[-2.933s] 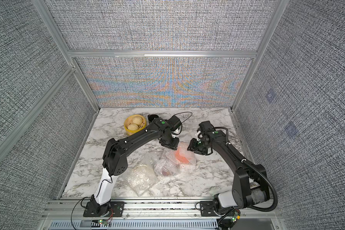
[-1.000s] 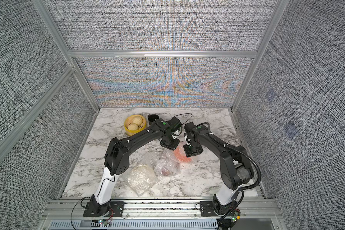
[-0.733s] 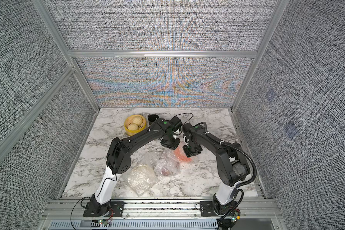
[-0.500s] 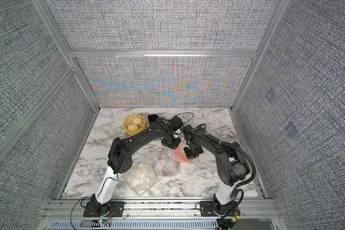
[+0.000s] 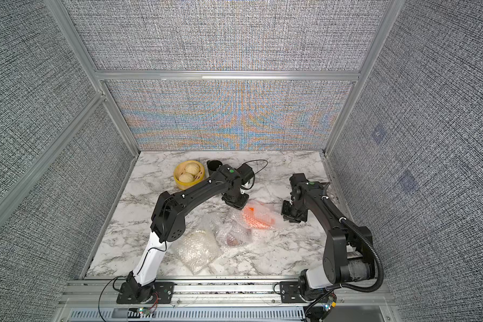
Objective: Unpack dinner plates from bubble wrap
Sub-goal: Unwrap the bubble wrap at the center of the board.
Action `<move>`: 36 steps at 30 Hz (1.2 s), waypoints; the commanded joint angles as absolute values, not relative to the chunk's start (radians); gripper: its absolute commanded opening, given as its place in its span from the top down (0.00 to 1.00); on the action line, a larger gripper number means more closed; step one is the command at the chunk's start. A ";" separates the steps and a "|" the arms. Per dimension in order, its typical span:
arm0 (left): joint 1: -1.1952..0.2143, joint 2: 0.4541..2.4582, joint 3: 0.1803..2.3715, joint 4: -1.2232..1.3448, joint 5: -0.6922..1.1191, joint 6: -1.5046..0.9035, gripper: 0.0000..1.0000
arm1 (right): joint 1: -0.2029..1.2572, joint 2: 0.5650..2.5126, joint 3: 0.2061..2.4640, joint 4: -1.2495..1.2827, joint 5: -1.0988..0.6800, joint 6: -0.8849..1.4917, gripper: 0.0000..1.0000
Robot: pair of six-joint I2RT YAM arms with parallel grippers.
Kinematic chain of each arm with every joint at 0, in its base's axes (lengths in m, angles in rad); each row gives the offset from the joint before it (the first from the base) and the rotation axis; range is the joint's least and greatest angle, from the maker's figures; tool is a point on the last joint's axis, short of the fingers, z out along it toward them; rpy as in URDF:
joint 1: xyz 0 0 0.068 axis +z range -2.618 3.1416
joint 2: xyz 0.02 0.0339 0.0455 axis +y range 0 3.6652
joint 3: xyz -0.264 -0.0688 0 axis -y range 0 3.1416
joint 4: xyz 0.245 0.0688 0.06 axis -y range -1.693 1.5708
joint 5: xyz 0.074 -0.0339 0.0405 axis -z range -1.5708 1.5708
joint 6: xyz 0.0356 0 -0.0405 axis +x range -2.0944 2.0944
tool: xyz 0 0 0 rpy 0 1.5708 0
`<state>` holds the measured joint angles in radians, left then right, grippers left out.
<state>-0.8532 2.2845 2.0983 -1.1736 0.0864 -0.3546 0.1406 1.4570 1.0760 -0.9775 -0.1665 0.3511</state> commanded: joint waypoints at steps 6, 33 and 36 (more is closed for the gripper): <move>-0.852 2.271 2.103 -1.161 0.122 -0.364 0.60 | 0.291 1.534 1.213 -1.029 -0.145 0.225 0.52; -0.850 2.279 2.087 -1.173 0.087 -0.378 0.99 | 0.129 1.655 1.197 -0.914 -0.097 0.347 1.00; -0.845 2.266 2.064 -1.162 0.087 -0.384 1.00 | 0.093 1.589 1.152 -0.925 -0.118 0.371 1.00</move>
